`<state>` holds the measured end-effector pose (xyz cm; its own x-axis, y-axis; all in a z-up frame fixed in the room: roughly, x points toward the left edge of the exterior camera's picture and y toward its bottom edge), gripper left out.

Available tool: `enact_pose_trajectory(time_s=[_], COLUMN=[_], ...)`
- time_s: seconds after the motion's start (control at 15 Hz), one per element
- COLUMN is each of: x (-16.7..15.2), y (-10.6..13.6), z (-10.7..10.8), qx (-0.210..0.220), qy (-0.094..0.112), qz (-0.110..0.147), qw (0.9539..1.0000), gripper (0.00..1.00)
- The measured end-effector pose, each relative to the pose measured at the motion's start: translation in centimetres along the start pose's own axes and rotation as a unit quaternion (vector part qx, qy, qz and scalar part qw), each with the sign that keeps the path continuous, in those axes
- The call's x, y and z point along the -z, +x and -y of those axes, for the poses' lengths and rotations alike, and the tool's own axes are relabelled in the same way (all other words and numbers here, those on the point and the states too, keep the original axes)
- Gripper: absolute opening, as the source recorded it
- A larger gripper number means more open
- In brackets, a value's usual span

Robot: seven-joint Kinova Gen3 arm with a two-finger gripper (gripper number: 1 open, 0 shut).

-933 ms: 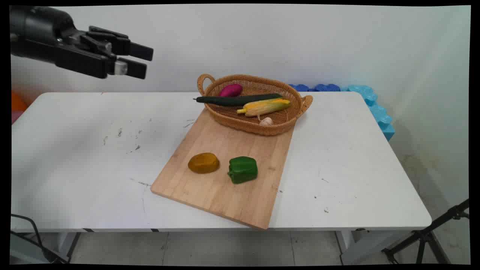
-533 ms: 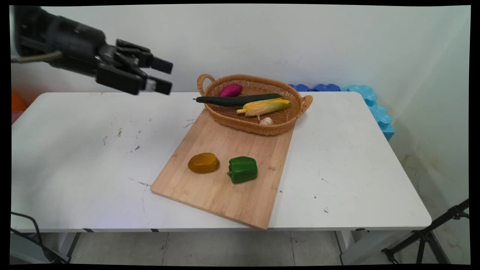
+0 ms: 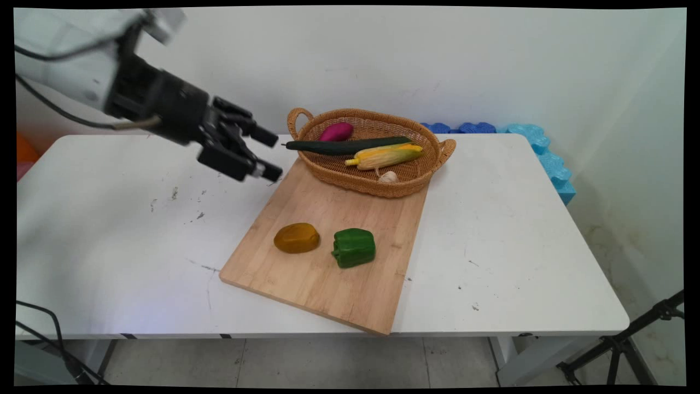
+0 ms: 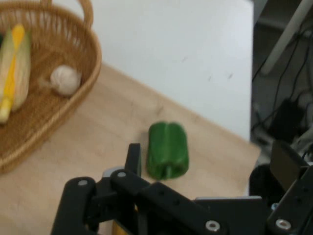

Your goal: Pick up the potato from the cutting board

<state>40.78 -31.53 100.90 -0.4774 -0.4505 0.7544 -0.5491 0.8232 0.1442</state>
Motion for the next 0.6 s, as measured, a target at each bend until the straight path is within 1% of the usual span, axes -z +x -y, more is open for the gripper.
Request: enact_pose_trajectory(time_s=[0.13,0.27,0.47,0.6], x=[-1.9,-4.0,-6.9,-8.7], y=[-0.3,-0.8,-1.7,-2.4], z=[0.6,1.2,1.9,2.2], qx=[0.000,0.005,0.016,0.024], qy=[0.012,0.026,0.044,0.055], qz=[0.038,0.074,0.128,0.161], qw=[0.9992,0.9969,0.9907,0.9852], gripper=[1.00,1.00,1.00,1.00])
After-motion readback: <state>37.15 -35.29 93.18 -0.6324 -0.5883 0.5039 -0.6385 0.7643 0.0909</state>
